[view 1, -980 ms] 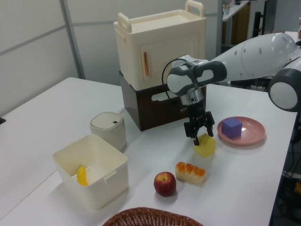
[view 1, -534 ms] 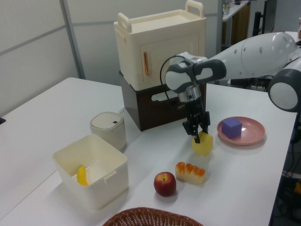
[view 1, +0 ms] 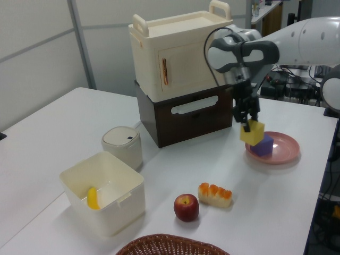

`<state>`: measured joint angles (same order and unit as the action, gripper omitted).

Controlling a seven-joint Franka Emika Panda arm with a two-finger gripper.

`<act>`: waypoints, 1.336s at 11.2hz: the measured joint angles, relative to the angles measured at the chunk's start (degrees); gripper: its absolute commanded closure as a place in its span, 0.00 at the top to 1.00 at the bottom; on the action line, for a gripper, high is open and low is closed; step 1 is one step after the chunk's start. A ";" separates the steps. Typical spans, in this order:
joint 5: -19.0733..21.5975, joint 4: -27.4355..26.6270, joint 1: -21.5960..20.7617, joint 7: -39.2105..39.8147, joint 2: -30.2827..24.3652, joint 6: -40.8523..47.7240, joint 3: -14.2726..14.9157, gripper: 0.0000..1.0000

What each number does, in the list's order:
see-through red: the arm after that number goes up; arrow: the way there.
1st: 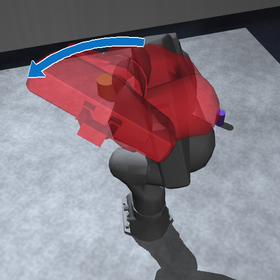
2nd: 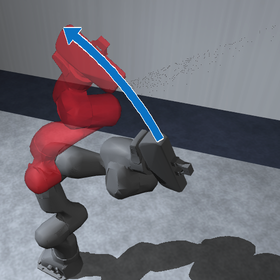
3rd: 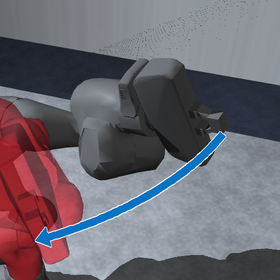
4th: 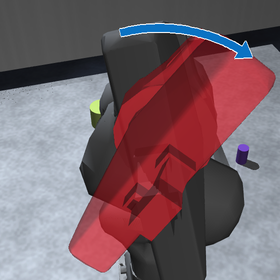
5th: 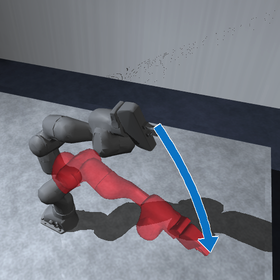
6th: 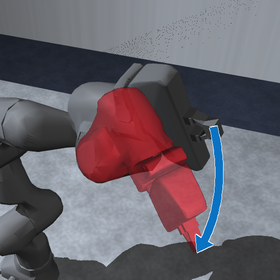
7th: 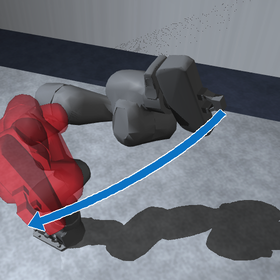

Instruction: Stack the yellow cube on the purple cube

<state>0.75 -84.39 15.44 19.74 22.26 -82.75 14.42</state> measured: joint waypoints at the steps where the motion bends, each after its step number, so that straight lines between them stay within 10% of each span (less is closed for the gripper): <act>1: -0.34 -0.04 1.65 0.59 0.11 0.00 0.02 0.14; 6: -0.39 -0.16 6.17 2.54 2.56 -6.58 0.03 0.25; 8: -0.39 -0.05 6.16 2.54 3.38 -7.55 0.00 1.00; 15: -0.37 2.64 5.93 2.54 0.60 -5.24 -0.55 1.00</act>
<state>0.37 -81.75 21.37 22.28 22.86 -87.99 13.88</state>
